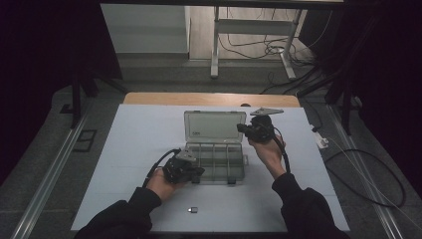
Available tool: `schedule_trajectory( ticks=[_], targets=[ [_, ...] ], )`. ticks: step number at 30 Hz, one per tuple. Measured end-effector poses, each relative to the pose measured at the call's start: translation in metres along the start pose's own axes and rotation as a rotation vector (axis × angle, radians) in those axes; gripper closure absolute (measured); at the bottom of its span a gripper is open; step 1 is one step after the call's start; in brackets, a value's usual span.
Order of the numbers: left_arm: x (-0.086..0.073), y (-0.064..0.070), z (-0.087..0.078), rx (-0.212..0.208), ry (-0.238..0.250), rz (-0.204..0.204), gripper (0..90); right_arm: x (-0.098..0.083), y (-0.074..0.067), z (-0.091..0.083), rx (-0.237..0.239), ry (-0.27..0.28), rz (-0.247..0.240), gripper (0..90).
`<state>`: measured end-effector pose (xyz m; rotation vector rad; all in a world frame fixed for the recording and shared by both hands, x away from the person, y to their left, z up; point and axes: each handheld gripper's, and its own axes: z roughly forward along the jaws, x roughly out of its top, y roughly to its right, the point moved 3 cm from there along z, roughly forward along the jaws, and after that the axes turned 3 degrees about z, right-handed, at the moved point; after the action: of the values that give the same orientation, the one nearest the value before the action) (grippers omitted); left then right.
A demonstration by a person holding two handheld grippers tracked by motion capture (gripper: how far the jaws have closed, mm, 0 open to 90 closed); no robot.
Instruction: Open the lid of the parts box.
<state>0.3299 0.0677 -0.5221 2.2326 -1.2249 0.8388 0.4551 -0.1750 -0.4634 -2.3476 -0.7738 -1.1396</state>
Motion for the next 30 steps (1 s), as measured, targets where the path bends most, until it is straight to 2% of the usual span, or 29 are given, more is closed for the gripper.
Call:
schedule_trajectory(
  ticks=[18,22,30],
  targets=[
    [0.002,0.001,0.0,0.016,-0.011,0.004,89.1,-0.001,0.012,0.015,-0.025,-0.034,0.017,88.7],
    [0.003,0.003,-0.001,0.036,-0.02,0.014,87.3,-0.001,0.009,0.014,-0.008,-0.038,0.023,86.1],
    [0.009,0.006,-0.015,0.034,0.026,0.006,83.5,-0.003,-0.001,0.007,0.021,-0.071,0.005,78.7]
  ],
)
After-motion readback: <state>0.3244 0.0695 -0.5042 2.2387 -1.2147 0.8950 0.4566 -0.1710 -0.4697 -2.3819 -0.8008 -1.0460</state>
